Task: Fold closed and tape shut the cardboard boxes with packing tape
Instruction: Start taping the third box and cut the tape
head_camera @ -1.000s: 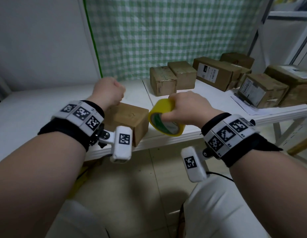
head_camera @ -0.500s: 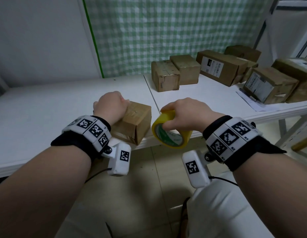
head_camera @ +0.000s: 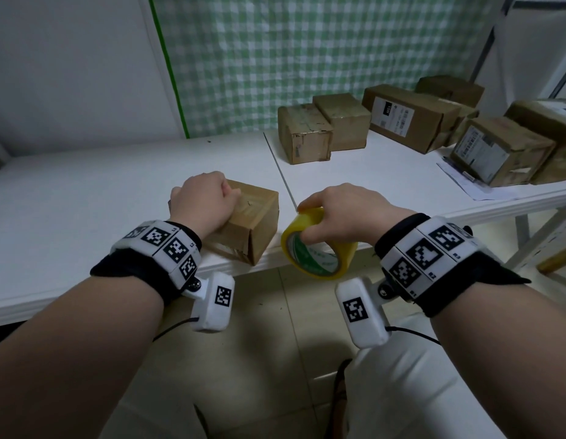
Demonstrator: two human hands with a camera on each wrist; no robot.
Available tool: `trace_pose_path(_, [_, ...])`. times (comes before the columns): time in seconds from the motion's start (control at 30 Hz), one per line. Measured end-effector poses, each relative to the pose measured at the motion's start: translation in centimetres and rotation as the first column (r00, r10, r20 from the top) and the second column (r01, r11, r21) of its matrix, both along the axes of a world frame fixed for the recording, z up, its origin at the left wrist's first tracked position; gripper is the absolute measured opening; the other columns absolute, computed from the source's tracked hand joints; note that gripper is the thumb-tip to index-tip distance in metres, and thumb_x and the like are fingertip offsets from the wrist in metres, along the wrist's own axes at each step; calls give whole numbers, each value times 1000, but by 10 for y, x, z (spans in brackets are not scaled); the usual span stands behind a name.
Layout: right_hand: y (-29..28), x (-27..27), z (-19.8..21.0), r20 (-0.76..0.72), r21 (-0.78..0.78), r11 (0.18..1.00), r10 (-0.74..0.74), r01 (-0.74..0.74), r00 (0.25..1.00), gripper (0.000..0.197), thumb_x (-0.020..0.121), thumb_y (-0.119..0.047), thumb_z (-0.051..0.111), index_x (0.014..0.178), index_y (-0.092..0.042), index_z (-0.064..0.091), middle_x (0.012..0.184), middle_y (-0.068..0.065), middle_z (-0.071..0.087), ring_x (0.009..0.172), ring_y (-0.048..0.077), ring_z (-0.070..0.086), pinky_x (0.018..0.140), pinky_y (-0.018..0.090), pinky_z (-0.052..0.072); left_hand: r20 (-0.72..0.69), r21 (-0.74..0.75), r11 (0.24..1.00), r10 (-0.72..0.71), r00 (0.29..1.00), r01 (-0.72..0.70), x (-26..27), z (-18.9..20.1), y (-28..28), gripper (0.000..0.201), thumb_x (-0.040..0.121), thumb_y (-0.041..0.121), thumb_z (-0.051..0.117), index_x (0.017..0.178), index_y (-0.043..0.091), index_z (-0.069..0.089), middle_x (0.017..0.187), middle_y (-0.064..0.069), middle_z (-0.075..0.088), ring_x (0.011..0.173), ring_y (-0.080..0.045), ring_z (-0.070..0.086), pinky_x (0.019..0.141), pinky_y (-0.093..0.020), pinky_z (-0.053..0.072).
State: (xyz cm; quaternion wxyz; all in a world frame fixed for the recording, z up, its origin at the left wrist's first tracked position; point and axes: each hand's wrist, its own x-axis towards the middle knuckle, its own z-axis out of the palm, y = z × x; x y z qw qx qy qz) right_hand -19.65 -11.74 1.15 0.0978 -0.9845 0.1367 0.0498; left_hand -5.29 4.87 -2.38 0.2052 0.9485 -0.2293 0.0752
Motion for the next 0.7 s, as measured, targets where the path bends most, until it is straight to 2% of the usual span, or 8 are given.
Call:
trace_pose_path(0.1, [2, 0, -4, -6, 5, 1000, -2, 2, 1000, 59, 74, -58, 60, 130, -41, 50, 116, -5, 58, 93, 15, 47, 69, 29, 43, 67, 7, 1000, -9, 998, 9, -5, -2, 1, 17, 89, 39, 51, 89, 22, 53, 90, 2, 58, 93, -23, 50, 89, -43, 36])
trace_pose_path(0.23, [4, 1, -9, -4, 16, 1000, -5, 5, 1000, 60, 74, -59, 60, 131, -41, 49, 118, -5, 58, 93, 15, 47, 72, 29, 46, 16, -63, 998, 2, 1000, -1, 0, 0, 6, 37, 87, 30, 56, 121, 21, 43, 103, -3, 54, 99, -26, 49, 89, -44, 40])
trace_pose_path(0.33, [8, 3, -12, -8, -6, 1000, -3, 3, 1000, 61, 74, -59, 61, 130, -41, 50, 117, -5, 58, 92, 14, 46, 68, 28, 43, 97, -68, 996, -55, 994, 62, 1, 1, 10, 25, 91, 18, 49, 112, 18, 63, 113, -9, 58, 108, -30, 50, 93, -42, 42])
trace_pose_path(0.43, [10, 5, -14, -8, -4, 1000, -1, 1, 1000, 61, 73, -60, 61, 130, -41, 50, 116, -5, 59, 93, 14, 48, 68, 28, 43, 76, -87, 959, -262, 962, 268, -20, 6, 7, 36, 93, 33, 41, 111, 19, 69, 118, -5, 65, 111, -25, 54, 100, -40, 39])
trace_pose_path(0.47, [11, 5, -15, -3, 1, 1000, -2, 2, 1000, 60, 74, -59, 60, 130, -40, 50, 117, -5, 59, 95, 15, 50, 69, 28, 43, 17, -9, 941, -338, 941, 338, -28, 5, 6, 43, 93, 42, 37, 120, 21, 64, 129, -5, 60, 119, -23, 51, 106, -42, 35])
trace_pose_path(0.53, [11, 5, -16, 7, 14, 1000, -13, 13, 1000, 60, 74, -59, 60, 130, -40, 50, 119, -5, 59, 102, 17, 52, 72, 29, 43, -93, 254, 871, -410, 907, 420, -37, -1, 6, 61, 94, 54, 31, 146, 22, 32, 155, -1, 27, 141, -16, 26, 118, -44, 14])
trace_pose_path(0.6, [11, 5, -17, 2, 28, 999, -21, 21, 1000, 60, 74, -59, 60, 130, -39, 50, 120, -5, 58, 104, 16, 52, 75, 29, 45, -119, 410, 807, -414, 902, 425, -35, -5, 10, 77, 91, 61, 26, 152, 20, 6, 159, 2, 2, 146, -12, 6, 119, -44, 1])
trace_pose_path(0.7, [12, 4, -20, -7, 50, 998, -28, 29, 1000, 60, 75, -59, 60, 131, -39, 50, 122, -5, 57, 98, 14, 48, 77, 29, 47, -110, 482, 785, -387, 916, 390, -30, -5, 13, 88, 87, 66, 32, 151, 18, -4, 159, 0, -6, 146, -13, 2, 119, -47, 2])
